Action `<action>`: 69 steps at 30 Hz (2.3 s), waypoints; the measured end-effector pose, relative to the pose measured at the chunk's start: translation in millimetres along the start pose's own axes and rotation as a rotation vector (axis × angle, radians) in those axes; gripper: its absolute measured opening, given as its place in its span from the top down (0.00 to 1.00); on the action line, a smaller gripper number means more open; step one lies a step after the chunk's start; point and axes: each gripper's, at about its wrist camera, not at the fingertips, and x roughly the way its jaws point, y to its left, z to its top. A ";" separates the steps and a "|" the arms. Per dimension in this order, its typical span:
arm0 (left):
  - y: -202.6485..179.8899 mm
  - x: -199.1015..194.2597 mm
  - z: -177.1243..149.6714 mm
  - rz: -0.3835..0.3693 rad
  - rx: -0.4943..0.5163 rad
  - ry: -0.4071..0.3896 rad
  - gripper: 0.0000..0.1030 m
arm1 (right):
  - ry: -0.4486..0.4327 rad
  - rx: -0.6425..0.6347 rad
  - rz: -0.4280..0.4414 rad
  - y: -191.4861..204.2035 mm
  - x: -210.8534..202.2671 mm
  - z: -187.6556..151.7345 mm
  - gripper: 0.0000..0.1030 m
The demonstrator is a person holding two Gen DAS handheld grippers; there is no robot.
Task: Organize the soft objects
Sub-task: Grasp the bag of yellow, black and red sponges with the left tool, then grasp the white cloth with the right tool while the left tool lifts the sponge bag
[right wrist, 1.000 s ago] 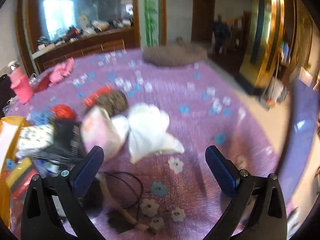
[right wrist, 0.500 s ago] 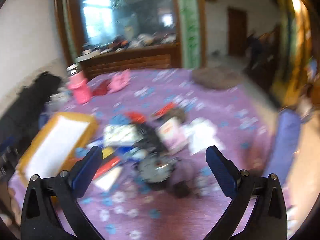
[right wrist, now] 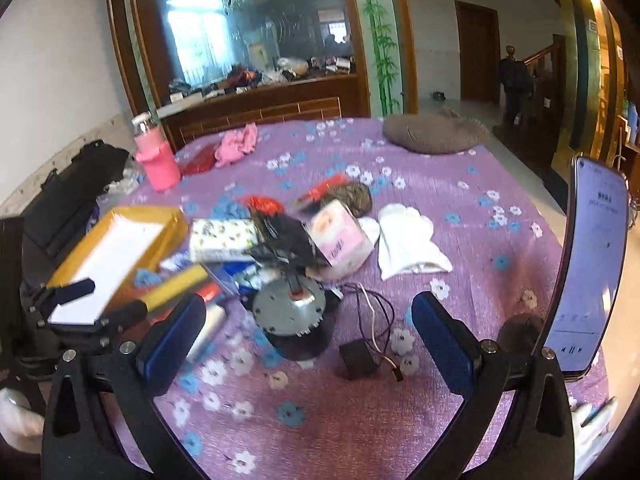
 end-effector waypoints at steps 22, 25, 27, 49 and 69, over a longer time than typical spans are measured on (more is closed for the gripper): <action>-28.3 82.0 2.6 -0.023 0.100 0.072 0.21 | 0.066 0.058 -0.030 -5.7 17.5 -20.9 0.00; -26.7 81.1 2.5 -0.029 0.094 0.066 0.26 | 0.072 0.068 -0.026 -7.0 20.1 -20.8 0.00; -26.2 80.6 2.6 -0.035 0.092 0.060 0.30 | 0.076 0.069 -0.024 -6.5 21.5 -21.1 0.00; -15.2 82.3 10.0 -0.137 0.012 0.075 0.20 | 0.083 0.170 0.054 -25.0 14.5 -18.8 0.00; 13.1 81.7 9.4 -0.241 -0.143 0.079 0.36 | 0.218 0.318 -0.082 -60.4 62.7 58.3 0.00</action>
